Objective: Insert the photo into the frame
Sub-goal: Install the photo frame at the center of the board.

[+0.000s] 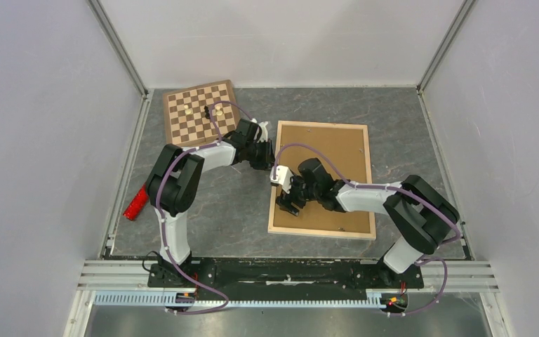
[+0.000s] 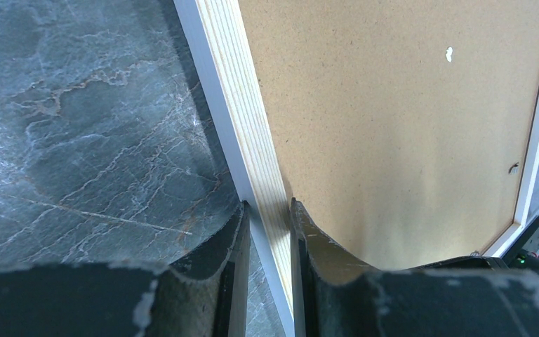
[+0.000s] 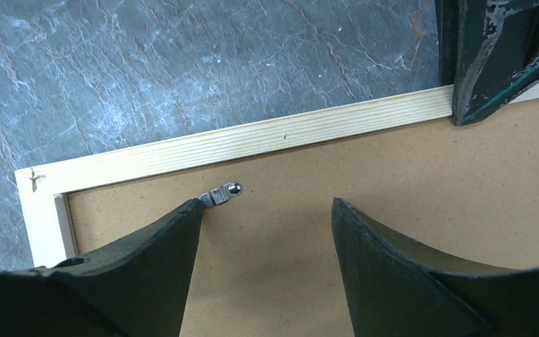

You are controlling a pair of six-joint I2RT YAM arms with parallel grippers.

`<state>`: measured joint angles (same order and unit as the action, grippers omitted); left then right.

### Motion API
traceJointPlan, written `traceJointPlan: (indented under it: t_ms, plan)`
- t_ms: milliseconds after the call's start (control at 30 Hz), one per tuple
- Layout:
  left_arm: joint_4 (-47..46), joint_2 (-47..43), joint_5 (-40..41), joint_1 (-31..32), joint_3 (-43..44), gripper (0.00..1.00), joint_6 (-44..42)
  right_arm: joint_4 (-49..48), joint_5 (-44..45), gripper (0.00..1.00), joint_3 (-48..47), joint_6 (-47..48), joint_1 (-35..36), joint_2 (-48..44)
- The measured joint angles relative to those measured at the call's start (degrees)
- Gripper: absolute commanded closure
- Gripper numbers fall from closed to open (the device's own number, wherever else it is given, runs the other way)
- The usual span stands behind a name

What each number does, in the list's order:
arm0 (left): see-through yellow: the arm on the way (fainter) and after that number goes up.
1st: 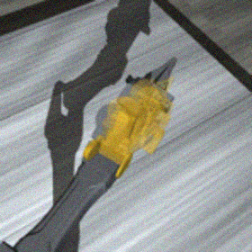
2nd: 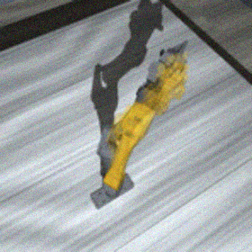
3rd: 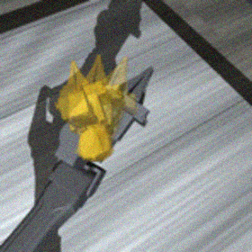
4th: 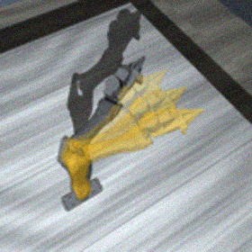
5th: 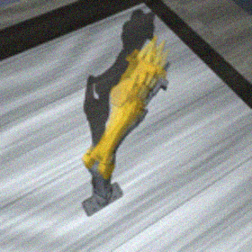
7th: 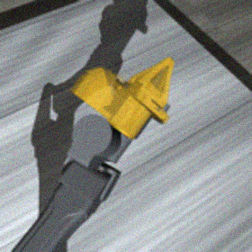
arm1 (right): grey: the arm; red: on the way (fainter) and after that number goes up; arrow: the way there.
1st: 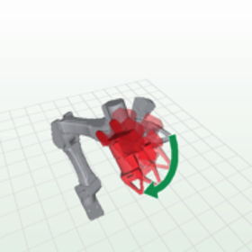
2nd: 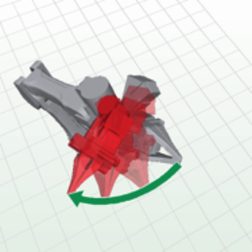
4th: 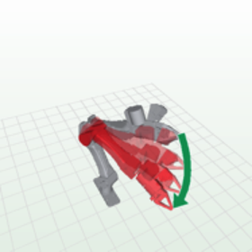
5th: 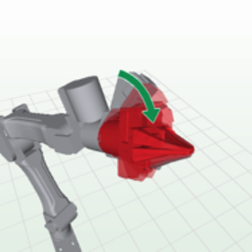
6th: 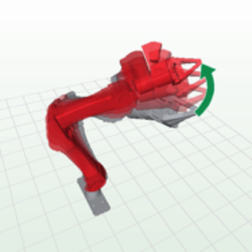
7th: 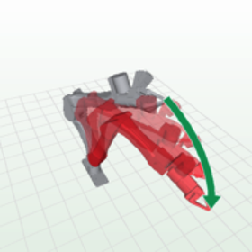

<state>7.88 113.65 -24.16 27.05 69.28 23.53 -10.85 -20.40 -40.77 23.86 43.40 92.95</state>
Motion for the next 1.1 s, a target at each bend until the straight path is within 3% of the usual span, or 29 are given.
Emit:
traceJointPlan:
  t_ms: [1100]
  plan:
    - [0.48, 0.0, -0.2, -0.35, 0.09, 0.98, 0.0, 0.68, 1.01, 0.29, -3.48, -0.37, 0.72, 2.34]
